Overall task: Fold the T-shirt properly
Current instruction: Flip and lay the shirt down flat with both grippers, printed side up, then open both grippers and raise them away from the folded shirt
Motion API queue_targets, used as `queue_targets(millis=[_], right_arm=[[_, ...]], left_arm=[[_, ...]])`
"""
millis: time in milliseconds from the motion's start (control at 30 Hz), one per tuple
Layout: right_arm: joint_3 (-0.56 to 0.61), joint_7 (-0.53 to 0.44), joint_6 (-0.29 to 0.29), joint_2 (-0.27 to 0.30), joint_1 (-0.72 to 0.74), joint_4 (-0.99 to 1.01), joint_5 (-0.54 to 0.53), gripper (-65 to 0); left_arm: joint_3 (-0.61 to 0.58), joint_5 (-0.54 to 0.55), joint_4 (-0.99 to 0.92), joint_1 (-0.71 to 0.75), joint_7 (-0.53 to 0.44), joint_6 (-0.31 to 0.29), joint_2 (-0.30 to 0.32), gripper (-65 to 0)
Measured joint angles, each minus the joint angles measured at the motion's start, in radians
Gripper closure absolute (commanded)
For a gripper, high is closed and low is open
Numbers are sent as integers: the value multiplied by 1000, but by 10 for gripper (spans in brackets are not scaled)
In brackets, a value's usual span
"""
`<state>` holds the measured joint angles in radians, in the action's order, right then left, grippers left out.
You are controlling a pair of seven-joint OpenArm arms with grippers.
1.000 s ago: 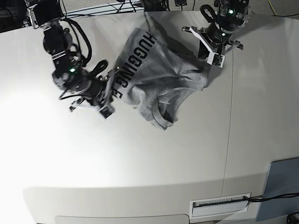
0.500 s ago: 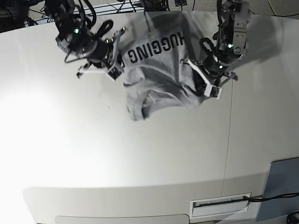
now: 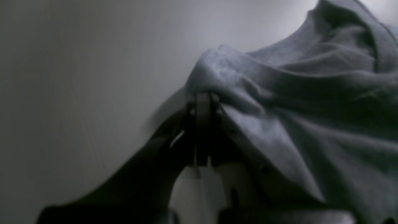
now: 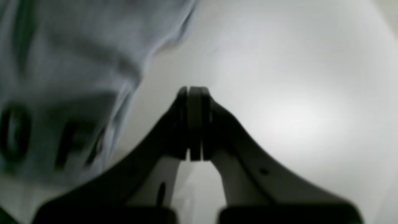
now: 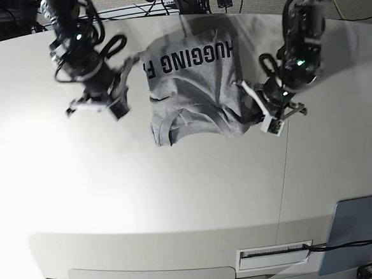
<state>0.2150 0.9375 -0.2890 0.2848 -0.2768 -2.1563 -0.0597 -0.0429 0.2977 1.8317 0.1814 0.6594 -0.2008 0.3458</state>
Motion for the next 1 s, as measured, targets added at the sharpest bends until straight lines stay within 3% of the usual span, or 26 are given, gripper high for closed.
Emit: queue_targets(millis=[100,233,400,667,867,1000], right_arm=[[3,-7,0,-1,53,42,-78,0],[71,-11,-44,-6,89,133,-120,0],[147,-35,-49,-48,183,298,-124,0],[158,-68,-47,-130,400,615,-123,0],[152,-100,1,-123,493,718,52,0],[153,-127,34,-119,493,725,86,0]], left_arm=[[0,8,103,74,7,-1,1,0],[-2,48,183,188,4,-12,-4,0],[-1,78,185,303,-32,-64,-4,0],[-2,28,111,422,-132,-70,-7,0],[-2,6,20,424,-171,-77,-8,0],[-2,-6,16,422,-180,-90,-8,0]])
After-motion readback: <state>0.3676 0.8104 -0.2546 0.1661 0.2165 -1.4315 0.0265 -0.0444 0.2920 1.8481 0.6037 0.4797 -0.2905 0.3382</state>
